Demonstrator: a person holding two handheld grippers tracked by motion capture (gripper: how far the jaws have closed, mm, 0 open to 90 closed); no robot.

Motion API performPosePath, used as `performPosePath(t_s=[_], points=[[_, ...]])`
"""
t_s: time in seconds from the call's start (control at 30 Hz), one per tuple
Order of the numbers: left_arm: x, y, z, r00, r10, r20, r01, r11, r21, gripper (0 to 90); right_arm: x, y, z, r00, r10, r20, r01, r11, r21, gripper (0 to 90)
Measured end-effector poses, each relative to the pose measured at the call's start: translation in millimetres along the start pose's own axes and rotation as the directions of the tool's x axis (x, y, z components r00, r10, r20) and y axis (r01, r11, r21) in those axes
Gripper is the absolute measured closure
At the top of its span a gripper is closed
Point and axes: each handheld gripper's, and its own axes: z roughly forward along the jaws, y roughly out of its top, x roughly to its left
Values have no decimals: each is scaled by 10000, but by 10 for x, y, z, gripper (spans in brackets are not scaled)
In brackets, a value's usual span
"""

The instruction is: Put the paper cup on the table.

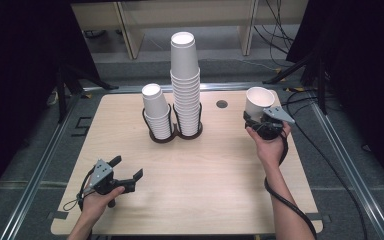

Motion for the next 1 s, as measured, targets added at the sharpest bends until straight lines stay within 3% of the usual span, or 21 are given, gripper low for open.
performPosePath(t_s=[0.07,0.1,0.17,0.37,0.47,0.5,0.53,0.67,0.73,0.77,0.83,0.87,0.9,1.0], points=[[6,-10,22,9999,16,129,-13,9998,-185,18,-36,14,60,10000,-40,58,39,9999,139,236],[5,-12,23,9999,2,128,0,9998,-181,18,-70,18,118,9997,124,219,-129,9997,196,236],[1,-11,12,10000,-27,71,27,10000,-74,18,-106,20,151,9998,14,193,-19,9996,272,236],[7,-14,15,10000,-48,65,49,9999,-125,17,-232,-15,305,9981,405,467,-435,9969,658,236],[5,-15,7,10000,-31,25,31,10000,52,17,-283,-44,377,9975,250,659,-300,9966,766,236],[5,-16,8,10000,-23,41,23,10000,77,17,-270,-56,398,9958,633,654,-690,9936,895,236],[4,-19,10,10000,-25,45,25,10000,91,17,-303,-68,430,9970,386,673,-450,9944,961,236],[11,-31,36,9999,3,161,-1,9999,-123,17,-322,-110,506,9933,751,878,-856,9886,1236,236],[10,-30,26,9999,-17,99,17,10000,-3,16,-373,-135,547,9951,515,849,-620,9901,1260,236],[11,-32,27,9999,-26,102,26,10000,-9,17,-369,-144,552,9931,761,888,-878,9867,1365,236],[9,-33,20,10000,-43,42,43,9999,129,17,-407,-169,588,9938,599,940,-727,9875,1400,236],[9,-35,21,10000,-36,44,35,9999,144,16,-418,-170,588,9933,679,933,-826,9831,1633,236],[11,-43,39,9999,-47,160,48,10000,-34,16,-403,-181,601,9897,949,1068,-1115,9805,1621,236],[-3,-40,27,10000,-37,88,36,9999,163,16,-457,-207,646,9928,696,979,-839,9850,1510,236]])
